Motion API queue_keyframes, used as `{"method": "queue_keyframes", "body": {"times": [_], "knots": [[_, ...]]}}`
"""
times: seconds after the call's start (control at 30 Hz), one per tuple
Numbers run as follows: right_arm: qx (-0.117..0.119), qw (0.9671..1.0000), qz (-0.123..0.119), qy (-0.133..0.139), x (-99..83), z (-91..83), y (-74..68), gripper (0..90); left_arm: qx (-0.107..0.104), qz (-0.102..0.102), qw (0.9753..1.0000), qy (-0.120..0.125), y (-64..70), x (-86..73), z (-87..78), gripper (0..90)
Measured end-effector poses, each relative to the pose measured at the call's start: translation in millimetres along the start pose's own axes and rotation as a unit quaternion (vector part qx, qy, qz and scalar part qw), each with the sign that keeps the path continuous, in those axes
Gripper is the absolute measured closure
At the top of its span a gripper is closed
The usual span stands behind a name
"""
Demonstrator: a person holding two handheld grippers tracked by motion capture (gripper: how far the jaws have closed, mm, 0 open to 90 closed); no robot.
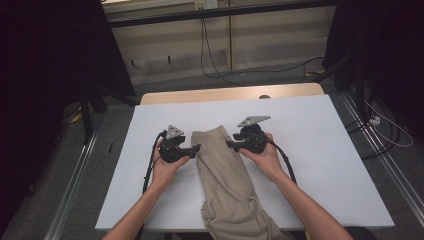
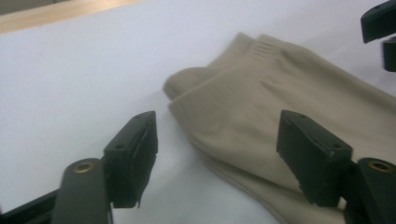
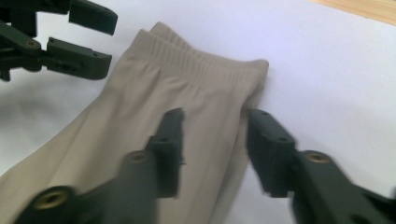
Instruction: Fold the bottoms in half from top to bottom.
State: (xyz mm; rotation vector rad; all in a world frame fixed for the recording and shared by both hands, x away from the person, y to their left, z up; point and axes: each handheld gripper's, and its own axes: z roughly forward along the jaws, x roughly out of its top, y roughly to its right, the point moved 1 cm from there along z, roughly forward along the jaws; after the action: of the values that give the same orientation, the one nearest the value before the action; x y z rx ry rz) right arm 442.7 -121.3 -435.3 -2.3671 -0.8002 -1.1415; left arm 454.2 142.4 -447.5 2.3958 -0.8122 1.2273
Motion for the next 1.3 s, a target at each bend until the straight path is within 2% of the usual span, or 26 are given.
{"method": "queue_keyframes", "body": {"times": [0.07,0.17,0.2,0.23,0.27,0.33,0.4,0.43,0.5,0.57,0.6,0.7,0.73,0.8,0.83,0.97,1.0,1.03,1.1,1.17,1.23,1.27,1.3], "knots": [[-0.007,0.9999,-0.004,-0.011,7.7,14.3,4.8,66.0,0.001,0.004,0.9998,-0.020,-3.9,2.2,7.6,40.3],[-0.010,0.9998,0.002,-0.017,16.1,32.1,12.7,69.6,-0.004,-0.007,0.9995,-0.030,-10.4,5.0,18.1,44.5],[-0.019,0.9993,0.001,-0.032,18.8,42.7,16.7,70.3,-0.010,-0.012,0.9991,-0.040,-15.1,6.9,24.4,46.5],[-0.019,0.9993,0.001,-0.032,18.8,42.7,16.7,70.3,-0.010,-0.012,0.9991,-0.040,-15.1,6.9,24.4,48.3],[-0.022,0.9991,0.002,-0.035,20.2,50.9,19.9,71.4,-0.007,-0.022,0.9988,-0.044,-18.3,7.8,29.1,50.6],[-0.022,0.9990,0.001,-0.040,20.8,54.7,20.7,72.7,-0.009,-0.022,0.9986,-0.048,-19.8,8.1,31.0,51.9],[-0.027,0.9986,0.001,-0.046,21.5,61.3,22.7,76.4,-0.002,-0.026,0.9984,-0.050,-23.4,7.6,33.5,54.5],[-0.029,0.9983,0.001,-0.051,21.9,63.8,23.7,79.1,-0.009,-0.041,0.9980,-0.047,-24.5,6.8,35.2,55.4],[-0.031,0.9987,0.003,-0.041,27.0,68.0,26.8,83.0,-0.009,-0.047,0.9979,-0.043,-26.9,6.7,36.1,55.3],[-0.035,0.9985,-0.001,-0.041,28.2,70.0,27.6,83.1,-0.015,-0.055,0.9976,-0.040,-28.4,7.4,35.6,55.3],[-0.037,0.9983,-0.001,-0.045,29.3,72.1,28.1,83.2,-0.015,-0.052,0.9978,-0.038,-28.7,8.0,34.6,55.3],[-0.042,0.9980,0.005,-0.046,30.1,78.1,33.2,82.2,-0.013,-0.064,0.9975,-0.025,-27.7,9.9,32.0,56.5],[-0.042,0.9980,0.005,-0.046,30.1,78.1,33.2,82.2,-0.016,-0.064,0.9976,-0.024,-28.0,10.3,31.7,56.5],[-0.039,0.9980,0.010,-0.048,31.1,78.5,34.7,80.6,-0.010,-0.064,0.9976,-0.027,-29.2,9.9,32.9,58.2],[-0.039,0.9980,0.009,-0.049,31.6,78.3,35.4,76.9,-0.013,-0.060,0.9975,-0.036,-31.0,9.2,34.5,59.4],[-0.027,0.9983,0.020,-0.047,36.2,76.8,40.4,64.6,-0.005,-0.057,0.9975,-0.042,-30.1,7.9,40.7,65.5],[-0.018,0.9980,0.042,-0.044,37.6,78.6,47.0,61.5,-0.007,-0.059,0.9972,-0.045,-30.1,8.5,41.5,65.6],[-0.018,0.9980,0.042,-0.044,37.6,78.6,47.0,61.5,-0.010,-0.059,0.9971,-0.047,-31.5,9.2,42.3,65.6],[-0.008,0.9972,0.052,-0.052,37.0,84.2,49.6,59.0,-0.023,-0.078,0.9956,-0.046,-36.6,9.5,44.3,65.1],[-0.002,0.9970,0.055,-0.055,36.3,85.3,49.8,59.8,-0.024,-0.078,0.9956,-0.046,-37.4,9.2,43.9,65.0],[0.003,0.9966,0.060,-0.056,34.6,87.0,49.7,59.0,-0.023,-0.075,0.9958,-0.047,-37.6,8.9,42.7,59.7],[0.005,0.9965,0.062,-0.056,34.4,87.1,50.1,59.5,-0.018,-0.080,0.9957,-0.043,-37.7,8.9,42.1,59.7],[0.005,0.9965,0.061,-0.057,34.3,86.9,49.8,61.0,-0.017,-0.081,0.9956,-0.043,-38.5,8.9,41.2,54.7]]}}
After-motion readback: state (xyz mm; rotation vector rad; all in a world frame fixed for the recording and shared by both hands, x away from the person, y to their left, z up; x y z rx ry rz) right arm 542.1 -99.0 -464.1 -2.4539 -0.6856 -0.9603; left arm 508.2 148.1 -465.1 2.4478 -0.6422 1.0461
